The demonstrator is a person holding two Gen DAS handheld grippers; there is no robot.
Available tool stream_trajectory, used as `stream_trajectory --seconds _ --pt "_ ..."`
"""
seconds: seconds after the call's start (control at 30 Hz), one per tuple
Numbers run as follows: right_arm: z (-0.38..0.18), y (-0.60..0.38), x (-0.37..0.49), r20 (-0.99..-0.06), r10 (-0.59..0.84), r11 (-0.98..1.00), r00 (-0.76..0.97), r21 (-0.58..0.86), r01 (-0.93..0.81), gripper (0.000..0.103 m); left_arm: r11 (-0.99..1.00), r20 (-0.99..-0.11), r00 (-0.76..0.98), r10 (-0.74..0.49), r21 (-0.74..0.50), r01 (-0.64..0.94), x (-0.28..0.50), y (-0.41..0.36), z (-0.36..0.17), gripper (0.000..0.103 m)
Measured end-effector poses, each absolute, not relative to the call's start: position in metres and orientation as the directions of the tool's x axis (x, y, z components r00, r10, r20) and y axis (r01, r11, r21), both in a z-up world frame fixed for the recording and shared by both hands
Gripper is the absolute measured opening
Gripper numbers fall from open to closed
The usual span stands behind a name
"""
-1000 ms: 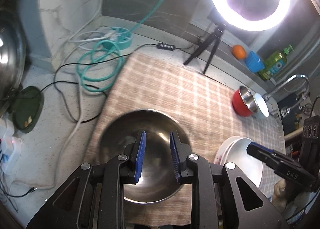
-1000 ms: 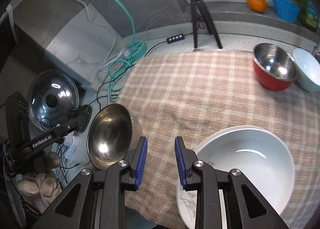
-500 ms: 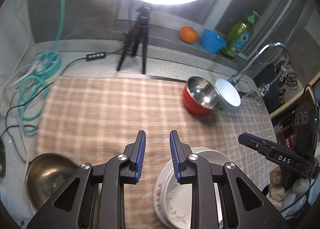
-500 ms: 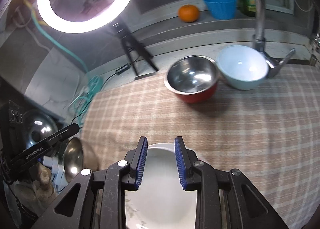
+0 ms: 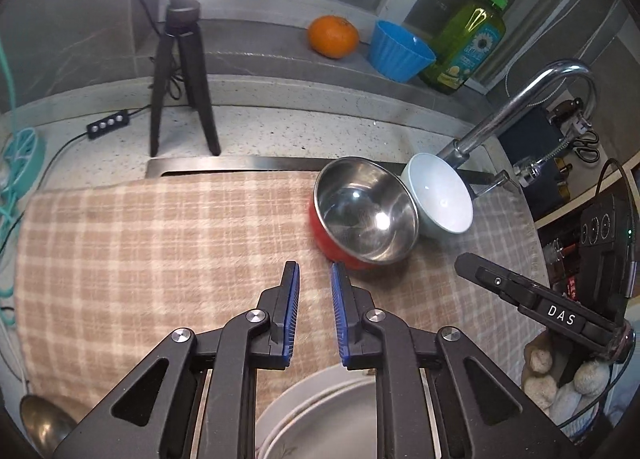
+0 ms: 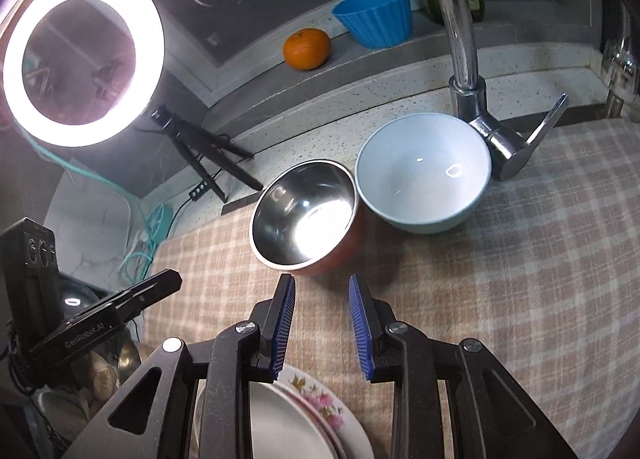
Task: Organize plates and bowls
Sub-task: 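Move both tools to the rim of the red-bottomed steel bowl, then close both tools on the red bowl rim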
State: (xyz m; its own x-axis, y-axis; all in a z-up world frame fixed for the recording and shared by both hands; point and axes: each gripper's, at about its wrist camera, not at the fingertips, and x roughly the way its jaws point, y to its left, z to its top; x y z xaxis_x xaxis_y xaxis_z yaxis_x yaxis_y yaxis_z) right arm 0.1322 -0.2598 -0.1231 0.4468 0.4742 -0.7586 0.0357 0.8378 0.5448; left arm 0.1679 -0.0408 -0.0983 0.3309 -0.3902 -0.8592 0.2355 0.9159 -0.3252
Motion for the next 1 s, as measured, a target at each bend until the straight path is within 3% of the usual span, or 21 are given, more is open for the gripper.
stream_trajectory --seconds 0.4,1.0 --pt "-0.158 -0.264 0.172 -0.755 0.526 0.777 0.391 0.614 0.140 0.026 0.914 -0.880 0.283 -0.382 -0.314 0.258 0.222 -0.065 -0.125 0.015" --pt "-0.171 -0.257 0.187 -0.766 0.533 0.777 0.359 0.611 0.151 0.024 0.908 -0.896 0.234 -0.379 -0.310 0.282 0.246 -0.080 -0.147 0.015"
